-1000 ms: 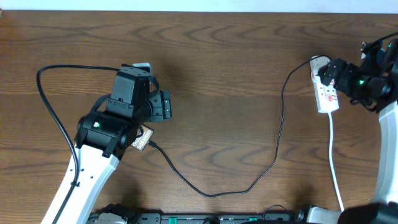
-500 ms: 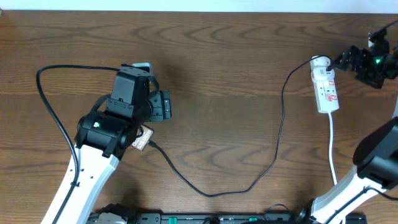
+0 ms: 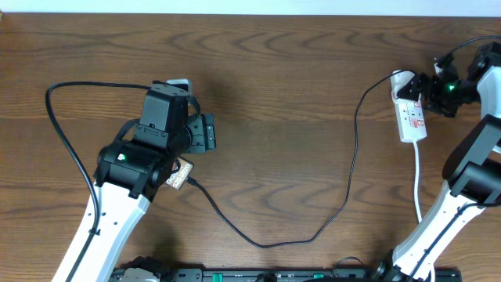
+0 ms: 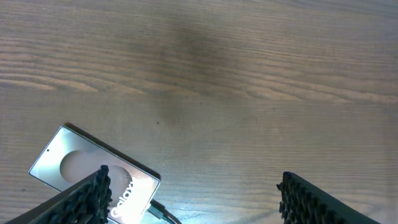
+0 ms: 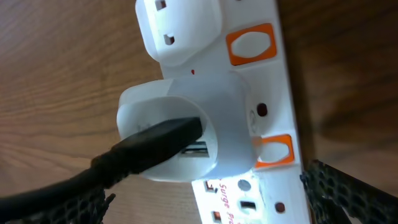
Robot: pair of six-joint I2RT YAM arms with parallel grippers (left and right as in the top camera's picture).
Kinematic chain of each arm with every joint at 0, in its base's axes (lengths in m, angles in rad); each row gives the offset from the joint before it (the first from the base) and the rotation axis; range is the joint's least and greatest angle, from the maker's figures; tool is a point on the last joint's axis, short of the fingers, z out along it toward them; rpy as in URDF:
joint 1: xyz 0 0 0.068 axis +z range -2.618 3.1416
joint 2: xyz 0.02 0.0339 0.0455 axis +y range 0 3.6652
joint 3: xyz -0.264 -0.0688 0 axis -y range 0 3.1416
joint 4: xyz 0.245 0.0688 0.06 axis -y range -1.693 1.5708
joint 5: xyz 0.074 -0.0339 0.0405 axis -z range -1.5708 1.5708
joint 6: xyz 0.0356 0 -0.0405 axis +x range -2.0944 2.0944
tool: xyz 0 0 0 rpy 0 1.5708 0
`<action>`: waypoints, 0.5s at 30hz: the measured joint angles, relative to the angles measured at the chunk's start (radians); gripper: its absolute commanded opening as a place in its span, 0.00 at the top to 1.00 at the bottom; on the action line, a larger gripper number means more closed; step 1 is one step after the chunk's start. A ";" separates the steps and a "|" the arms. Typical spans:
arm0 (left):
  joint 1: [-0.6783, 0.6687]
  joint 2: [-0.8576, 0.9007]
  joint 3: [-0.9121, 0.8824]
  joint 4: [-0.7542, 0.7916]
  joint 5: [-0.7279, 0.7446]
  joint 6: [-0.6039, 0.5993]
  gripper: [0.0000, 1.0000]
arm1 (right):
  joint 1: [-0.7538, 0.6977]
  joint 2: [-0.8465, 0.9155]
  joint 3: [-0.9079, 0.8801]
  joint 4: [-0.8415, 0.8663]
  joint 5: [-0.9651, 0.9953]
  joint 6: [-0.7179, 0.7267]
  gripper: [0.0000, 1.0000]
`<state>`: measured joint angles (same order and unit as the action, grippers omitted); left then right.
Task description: Plug charger to phone and switch on socket
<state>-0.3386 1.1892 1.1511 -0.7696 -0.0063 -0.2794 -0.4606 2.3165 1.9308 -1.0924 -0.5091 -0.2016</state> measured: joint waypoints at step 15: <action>0.000 0.000 0.000 0.000 0.000 0.000 0.16 | 0.001 0.000 0.000 0.001 -0.080 -0.041 0.01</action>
<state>-0.3386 1.1892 1.1511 -0.7696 -0.0063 -0.2794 -0.4595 2.3165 1.9308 -1.0916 -0.5888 -0.2424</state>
